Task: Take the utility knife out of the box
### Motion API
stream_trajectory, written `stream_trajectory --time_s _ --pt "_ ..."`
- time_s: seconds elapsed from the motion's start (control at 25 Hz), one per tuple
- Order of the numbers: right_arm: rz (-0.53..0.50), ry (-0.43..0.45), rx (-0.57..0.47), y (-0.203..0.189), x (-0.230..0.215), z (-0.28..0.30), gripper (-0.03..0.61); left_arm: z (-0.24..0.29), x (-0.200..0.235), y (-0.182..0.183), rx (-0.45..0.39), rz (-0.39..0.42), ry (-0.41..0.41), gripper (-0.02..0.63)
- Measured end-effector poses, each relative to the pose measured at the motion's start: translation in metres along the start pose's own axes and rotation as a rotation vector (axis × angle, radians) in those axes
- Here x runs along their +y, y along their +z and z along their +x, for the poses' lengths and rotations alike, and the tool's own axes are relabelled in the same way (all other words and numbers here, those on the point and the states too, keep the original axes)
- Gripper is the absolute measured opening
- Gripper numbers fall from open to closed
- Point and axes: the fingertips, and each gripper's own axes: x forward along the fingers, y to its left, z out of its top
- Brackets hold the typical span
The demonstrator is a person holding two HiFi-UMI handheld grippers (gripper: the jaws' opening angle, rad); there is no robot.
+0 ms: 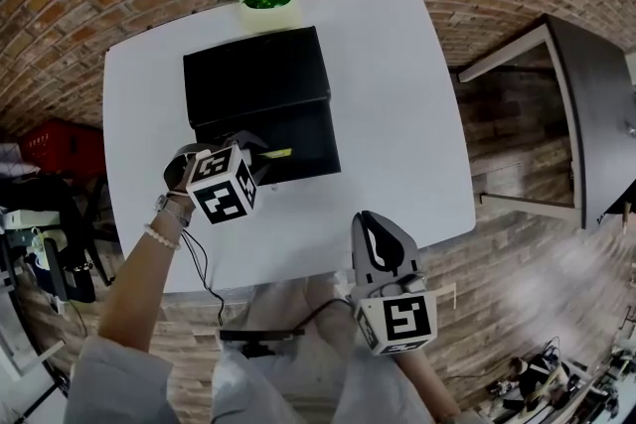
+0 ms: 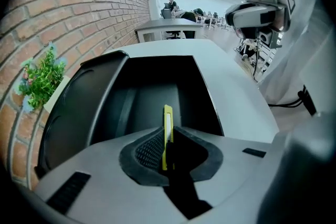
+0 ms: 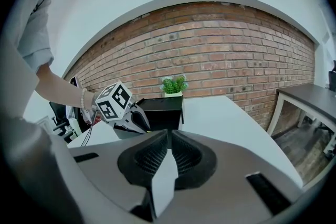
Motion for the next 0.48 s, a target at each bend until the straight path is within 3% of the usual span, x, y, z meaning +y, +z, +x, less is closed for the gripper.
stream_trajectory --time_s 0.2,0.48 --pt "-0.024 0.0 -0.009 0.007 0.004 -0.002 0.055 -0.012 0.004 0.0 -0.019 0.017 0.076 0.066" --pt "-0.057 0.002 -0.055 0.035 0.009 0.001 0.055 -0.066 0.015 0.024 -0.173 -0.064 0.201 0.066"
